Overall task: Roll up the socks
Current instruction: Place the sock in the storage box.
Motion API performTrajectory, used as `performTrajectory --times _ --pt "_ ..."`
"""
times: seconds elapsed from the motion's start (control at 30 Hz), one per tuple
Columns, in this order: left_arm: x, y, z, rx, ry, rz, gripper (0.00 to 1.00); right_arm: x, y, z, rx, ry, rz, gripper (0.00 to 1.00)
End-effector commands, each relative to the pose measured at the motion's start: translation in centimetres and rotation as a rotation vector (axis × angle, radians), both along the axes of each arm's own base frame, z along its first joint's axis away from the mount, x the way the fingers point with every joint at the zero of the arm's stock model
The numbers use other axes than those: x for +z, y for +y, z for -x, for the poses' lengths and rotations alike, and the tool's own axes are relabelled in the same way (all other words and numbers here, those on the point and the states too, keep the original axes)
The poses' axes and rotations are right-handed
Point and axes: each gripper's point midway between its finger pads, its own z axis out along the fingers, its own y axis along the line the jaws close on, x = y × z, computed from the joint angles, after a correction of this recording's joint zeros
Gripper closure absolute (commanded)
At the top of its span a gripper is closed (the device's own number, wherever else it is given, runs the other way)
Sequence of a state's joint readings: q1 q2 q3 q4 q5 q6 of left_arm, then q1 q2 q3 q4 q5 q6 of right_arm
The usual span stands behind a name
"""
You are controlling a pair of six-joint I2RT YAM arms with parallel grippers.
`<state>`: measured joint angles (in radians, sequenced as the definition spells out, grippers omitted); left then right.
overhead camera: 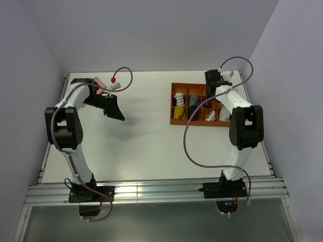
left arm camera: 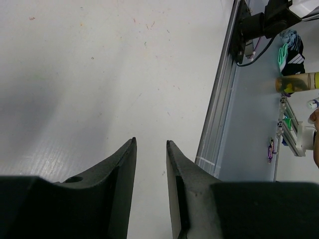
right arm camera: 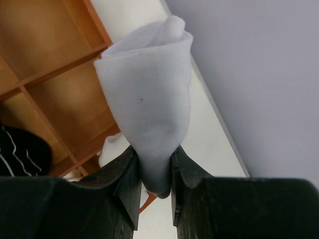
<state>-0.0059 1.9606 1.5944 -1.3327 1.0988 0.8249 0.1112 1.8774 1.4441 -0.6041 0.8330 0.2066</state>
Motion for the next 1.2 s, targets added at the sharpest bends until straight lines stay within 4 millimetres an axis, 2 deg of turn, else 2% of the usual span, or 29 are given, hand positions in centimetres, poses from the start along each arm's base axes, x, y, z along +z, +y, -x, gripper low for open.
performTrajectory --times 0.0,0.13,0.5,0.7,0.97,1.17 --pt "1.4 -0.3 0.1 -0.008 -0.029 0.04 0.65 2.9 -1.5 -0.9 -0.061 -0.06 0.092 1.0" --pt "0.9 -0.3 0.1 -0.011 -0.019 0.04 0.65 1.9 -2.0 -1.2 -0.073 -0.002 0.136 1.0" --pt "0.2 -0.2 0.0 -0.016 -0.008 0.038 0.66 -1.3 -2.4 -2.9 -0.05 0.066 0.106 1.0" --pt "0.1 -0.2 -0.1 -0.014 0.0 0.039 0.66 -3.5 -1.2 -3.7 0.001 0.094 -0.019 1.0" --pt "-0.1 -0.1 -0.2 -0.013 0.004 0.028 0.66 -6.5 0.1 -3.6 0.047 0.169 -0.13 1.0" --pt "-0.1 -0.1 -0.2 -0.013 0.005 0.027 0.66 -8.0 1.1 -3.5 0.069 0.201 -0.236 1.0"
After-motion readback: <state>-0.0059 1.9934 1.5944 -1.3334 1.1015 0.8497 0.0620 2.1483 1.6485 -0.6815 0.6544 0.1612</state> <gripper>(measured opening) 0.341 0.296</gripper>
